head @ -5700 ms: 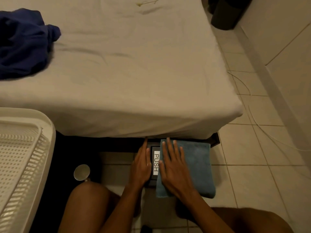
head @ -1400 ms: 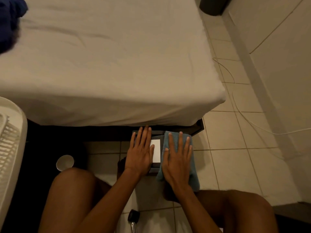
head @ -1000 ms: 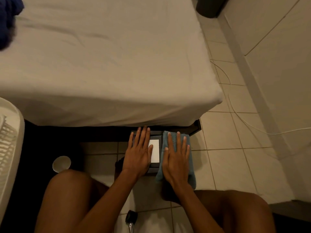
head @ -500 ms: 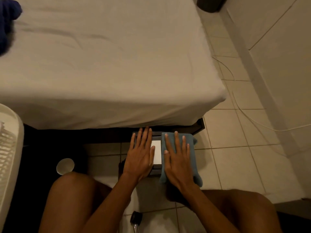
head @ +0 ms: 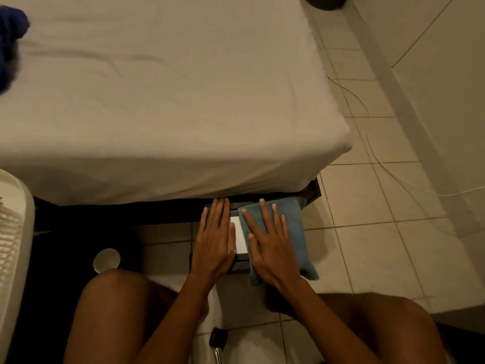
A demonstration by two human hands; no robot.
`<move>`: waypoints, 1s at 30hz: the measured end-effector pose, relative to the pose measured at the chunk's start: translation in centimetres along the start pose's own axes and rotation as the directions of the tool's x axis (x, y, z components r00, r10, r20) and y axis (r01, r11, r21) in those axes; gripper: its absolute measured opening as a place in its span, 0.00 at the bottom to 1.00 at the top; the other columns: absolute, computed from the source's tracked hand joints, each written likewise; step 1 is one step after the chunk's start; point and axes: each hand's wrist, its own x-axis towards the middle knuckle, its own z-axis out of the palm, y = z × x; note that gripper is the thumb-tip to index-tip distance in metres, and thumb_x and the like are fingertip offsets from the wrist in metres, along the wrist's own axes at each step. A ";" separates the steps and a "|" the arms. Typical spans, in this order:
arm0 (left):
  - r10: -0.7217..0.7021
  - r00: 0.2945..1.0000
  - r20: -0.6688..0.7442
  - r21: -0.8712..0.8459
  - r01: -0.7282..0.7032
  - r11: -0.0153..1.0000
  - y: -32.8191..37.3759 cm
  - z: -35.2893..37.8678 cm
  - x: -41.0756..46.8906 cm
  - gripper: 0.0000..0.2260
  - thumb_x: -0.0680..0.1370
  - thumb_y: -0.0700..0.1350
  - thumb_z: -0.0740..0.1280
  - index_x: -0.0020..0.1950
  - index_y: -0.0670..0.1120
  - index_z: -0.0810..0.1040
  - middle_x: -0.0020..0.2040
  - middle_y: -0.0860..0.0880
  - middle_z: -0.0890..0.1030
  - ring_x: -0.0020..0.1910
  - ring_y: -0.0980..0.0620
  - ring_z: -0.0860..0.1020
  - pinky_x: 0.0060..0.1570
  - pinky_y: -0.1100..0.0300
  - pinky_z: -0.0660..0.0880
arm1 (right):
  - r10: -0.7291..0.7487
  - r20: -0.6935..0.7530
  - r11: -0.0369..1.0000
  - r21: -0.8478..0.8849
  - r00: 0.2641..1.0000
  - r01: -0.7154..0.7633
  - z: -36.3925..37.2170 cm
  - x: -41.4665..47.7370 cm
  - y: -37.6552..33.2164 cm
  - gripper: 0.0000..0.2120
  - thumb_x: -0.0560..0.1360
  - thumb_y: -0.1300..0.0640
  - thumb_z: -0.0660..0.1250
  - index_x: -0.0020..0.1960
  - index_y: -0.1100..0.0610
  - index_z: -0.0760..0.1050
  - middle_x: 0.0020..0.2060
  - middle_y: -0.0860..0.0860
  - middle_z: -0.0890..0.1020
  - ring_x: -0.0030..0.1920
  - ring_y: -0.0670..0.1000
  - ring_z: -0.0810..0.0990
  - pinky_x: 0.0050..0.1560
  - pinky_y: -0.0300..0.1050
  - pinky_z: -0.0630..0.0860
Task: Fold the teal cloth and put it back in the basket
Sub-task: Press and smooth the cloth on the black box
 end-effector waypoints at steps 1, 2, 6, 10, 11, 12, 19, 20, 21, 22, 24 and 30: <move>0.003 1.000 -0.002 -0.011 -0.003 1.000 0.0 0.0 0.0 0.25 0.84 0.48 0.48 0.80 0.42 0.53 0.80 0.46 0.54 0.80 0.52 0.48 0.78 0.58 0.39 | -0.017 0.007 1.000 -0.002 1.000 0.017 -0.1 0.2 0.0 0.29 0.82 0.48 0.52 0.80 0.41 0.48 0.81 0.48 0.41 0.80 0.51 0.35 0.79 0.55 0.38; 0.010 1.000 -0.001 -0.021 -0.010 1.000 -0.1 0.0 0.0 0.25 0.83 0.47 0.49 0.80 0.42 0.53 0.80 0.46 0.53 0.80 0.52 0.48 0.78 0.58 0.40 | -0.035 0.015 0.999 -0.008 0.999 0.035 -0.2 0.3 0.1 0.29 0.81 0.49 0.53 0.80 0.41 0.48 0.81 0.48 0.40 0.80 0.52 0.35 0.79 0.55 0.38; 0.010 1.000 -0.006 -0.050 -0.010 0.999 -0.2 -0.2 0.0 0.25 0.83 0.44 0.52 0.80 0.42 0.54 0.80 0.46 0.55 0.80 0.53 0.47 0.78 0.59 0.40 | -0.078 0.027 0.997 0.004 0.997 0.078 -0.6 0.6 0.3 0.32 0.79 0.51 0.55 0.80 0.40 0.50 0.81 0.47 0.41 0.80 0.51 0.36 0.79 0.54 0.37; -0.013 1.000 -0.027 -0.066 0.011 0.998 0.0 -0.1 0.0 0.25 0.83 0.45 0.51 0.80 0.41 0.54 0.80 0.44 0.56 0.80 0.54 0.48 0.78 0.58 0.42 | 0.147 -0.088 0.989 0.038 0.985 -0.144 0.3 0.8 0.0 0.30 0.79 0.47 0.49 0.80 0.44 0.50 0.81 0.51 0.45 0.81 0.53 0.42 0.79 0.59 0.44; -0.022 0.999 -0.030 -0.083 0.019 0.996 0.0 -0.1 -0.1 0.24 0.83 0.45 0.51 0.80 0.41 0.54 0.80 0.45 0.56 0.80 0.54 0.47 0.78 0.58 0.42 | 0.205 -0.125 0.979 0.041 0.971 -0.201 0.5 0.9 -0.2 0.30 0.79 0.46 0.48 0.81 0.46 0.49 0.81 0.52 0.47 0.81 0.54 0.45 0.79 0.61 0.48; -0.032 0.999 -0.034 -0.101 0.029 0.994 -0.1 0.0 -0.1 0.24 0.83 0.45 0.50 0.80 0.41 0.54 0.80 0.45 0.56 0.80 0.55 0.47 0.78 0.59 0.42 | 0.233 -0.146 0.972 0.038 0.961 -0.230 0.7 0.8 -0.3 0.30 0.80 0.47 0.47 0.81 0.47 0.48 0.81 0.54 0.48 0.81 0.55 0.46 0.78 0.63 0.50; -0.039 0.998 -0.059 -0.151 0.030 0.988 -0.4 0.3 -0.1 0.27 0.80 0.42 0.50 0.80 0.41 0.54 0.80 0.46 0.55 0.80 0.56 0.45 0.78 0.58 0.43 | -0.099 0.012 0.995 -0.020 0.995 0.099 0.0 1.5 -0.4 0.29 0.81 0.49 0.51 0.80 0.40 0.49 0.81 0.49 0.41 0.80 0.53 0.36 0.79 0.54 0.37; -0.040 0.997 -0.061 -0.160 0.030 0.987 -0.4 0.3 -0.1 0.27 0.80 0.43 0.50 0.80 0.41 0.53 0.80 0.46 0.54 0.80 0.57 0.45 0.78 0.58 0.43 | -0.105 0.014 0.994 -0.012 0.994 0.106 -0.1 1.9 -0.5 0.29 0.81 0.49 0.51 0.80 0.40 0.49 0.81 0.49 0.42 0.80 0.52 0.36 0.79 0.54 0.36; -0.044 0.997 -0.064 -0.167 0.033 0.985 -0.4 0.4 -0.2 0.27 0.80 0.43 0.49 0.80 0.42 0.53 0.80 0.47 0.54 0.80 0.57 0.45 0.78 0.58 0.43 | -0.081 0.002 0.997 -0.003 0.997 0.081 -0.2 2.1 -0.6 0.29 0.81 0.50 0.51 0.80 0.40 0.48 0.81 0.48 0.42 0.80 0.51 0.36 0.79 0.54 0.37; -0.054 0.996 -0.071 -0.178 0.041 0.983 -0.4 0.4 -0.2 0.26 0.81 0.44 0.49 0.80 0.42 0.54 0.80 0.47 0.54 0.80 0.57 0.45 0.78 0.58 0.44 | -0.035 -0.019 0.999 0.004 0.999 0.035 0.0 2.2 -0.8 0.29 0.81 0.50 0.51 0.80 0.40 0.47 0.81 0.48 0.43 0.80 0.51 0.37 0.79 0.54 0.38; -0.094 0.992 -0.086 -0.214 0.074 0.974 -0.5 0.4 -0.3 0.25 0.83 0.44 0.49 0.80 0.42 0.54 0.81 0.48 0.54 0.80 0.57 0.46 0.78 0.58 0.46 | 0.087 -0.069 0.996 0.020 0.994 -0.086 0.4 2.3 -1.3 0.30 0.80 0.49 0.50 0.81 0.42 0.45 0.81 0.48 0.44 0.80 0.50 0.37 0.80 0.57 0.42; -0.107 0.991 -0.080 -0.243 0.085 0.966 -0.5 0.4 -0.4 0.24 0.83 0.44 0.49 0.80 0.43 0.52 0.81 0.49 0.52 0.80 0.56 0.46 0.78 0.59 0.45 | 0.021 -0.022 0.999 -0.038 1.000 -0.022 0.4 2.3 -1.6 0.30 0.81 0.50 0.51 0.80 0.41 0.44 0.81 0.50 0.41 0.80 0.53 0.35 0.80 0.57 0.41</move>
